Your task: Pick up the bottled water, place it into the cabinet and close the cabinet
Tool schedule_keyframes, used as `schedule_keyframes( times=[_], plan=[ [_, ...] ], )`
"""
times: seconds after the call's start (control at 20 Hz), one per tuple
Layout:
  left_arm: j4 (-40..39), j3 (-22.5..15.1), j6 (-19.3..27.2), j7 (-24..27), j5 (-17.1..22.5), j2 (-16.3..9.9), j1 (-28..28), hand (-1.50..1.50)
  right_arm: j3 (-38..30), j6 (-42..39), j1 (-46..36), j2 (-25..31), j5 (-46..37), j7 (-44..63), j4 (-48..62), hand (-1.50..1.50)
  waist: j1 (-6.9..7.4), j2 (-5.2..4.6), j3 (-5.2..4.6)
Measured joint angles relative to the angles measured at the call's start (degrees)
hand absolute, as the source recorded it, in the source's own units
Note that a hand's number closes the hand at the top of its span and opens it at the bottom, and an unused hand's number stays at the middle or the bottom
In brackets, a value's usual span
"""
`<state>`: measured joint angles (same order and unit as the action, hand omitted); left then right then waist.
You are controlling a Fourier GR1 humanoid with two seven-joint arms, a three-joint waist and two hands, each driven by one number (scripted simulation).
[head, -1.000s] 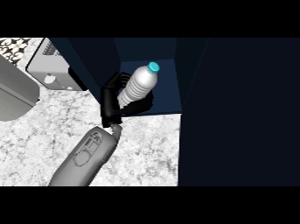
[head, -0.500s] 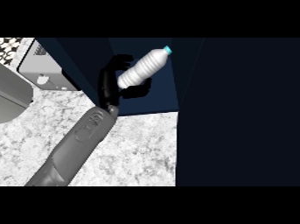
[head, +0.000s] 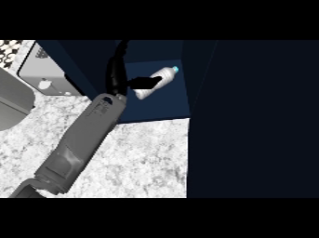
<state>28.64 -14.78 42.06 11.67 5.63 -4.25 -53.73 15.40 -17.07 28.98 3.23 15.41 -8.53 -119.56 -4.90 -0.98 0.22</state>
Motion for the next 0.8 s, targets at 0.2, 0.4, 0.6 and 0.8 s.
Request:
schedule_keyframes(
  times=[0.2,0.4,0.6,0.8],
  plan=[
    [-3.7,2.6,-1.1,3.2,1.0,1.1,-1.7,-1.5,0.2,-0.2,0.0,-0.1,-0.5,-0.8,1.0,-1.5,0.31,0.46,0.21],
    [-4.8,6.2,-5.0,8.2,3.7,1.9,-2.6,-1.5,0.5,0.3,-0.1,-0.4,-0.9,-0.9,0.7,-1.5,0.69,0.54,0.17],
    [-4.8,10.1,-9.8,14.7,6.9,2.6,-3.1,-1.5,0.2,-0.1,1.1,0.3,-1.3,-2.0,0.3,-1.5,0.97,0.54,0.1],
    [-5.3,12.7,-15.7,20.1,9.1,3.4,-4.1,-1.5,0.9,0.7,1.1,-0.5,-2.6,-3.0,1.2,-1.5,1.59,0.41,0.02]
  ],
)
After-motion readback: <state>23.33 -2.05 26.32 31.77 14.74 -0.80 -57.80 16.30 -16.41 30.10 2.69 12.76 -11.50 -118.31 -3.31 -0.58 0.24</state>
